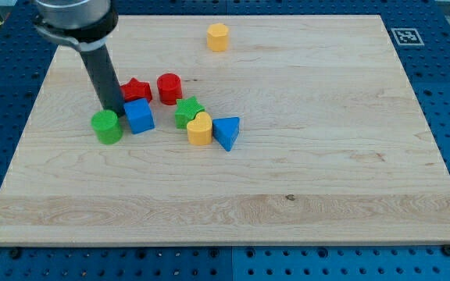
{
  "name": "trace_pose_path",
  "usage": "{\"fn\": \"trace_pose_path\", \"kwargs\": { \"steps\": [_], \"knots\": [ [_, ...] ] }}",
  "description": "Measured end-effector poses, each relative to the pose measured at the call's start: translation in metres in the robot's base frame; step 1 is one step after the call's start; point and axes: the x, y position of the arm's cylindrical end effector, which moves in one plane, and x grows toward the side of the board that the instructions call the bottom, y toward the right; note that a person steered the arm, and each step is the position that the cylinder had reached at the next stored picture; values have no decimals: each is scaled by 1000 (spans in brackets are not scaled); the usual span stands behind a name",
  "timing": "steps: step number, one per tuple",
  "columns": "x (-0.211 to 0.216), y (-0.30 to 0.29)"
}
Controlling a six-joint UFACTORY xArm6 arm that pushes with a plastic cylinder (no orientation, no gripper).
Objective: Push the green circle towards the blue cube
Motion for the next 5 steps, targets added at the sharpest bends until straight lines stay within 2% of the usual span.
{"fn": "trace_pose_path", "kwargs": {
  "steps": [2,4,5],
  "knots": [
    [56,17],
    [54,23],
    [85,28]
  ]
}}
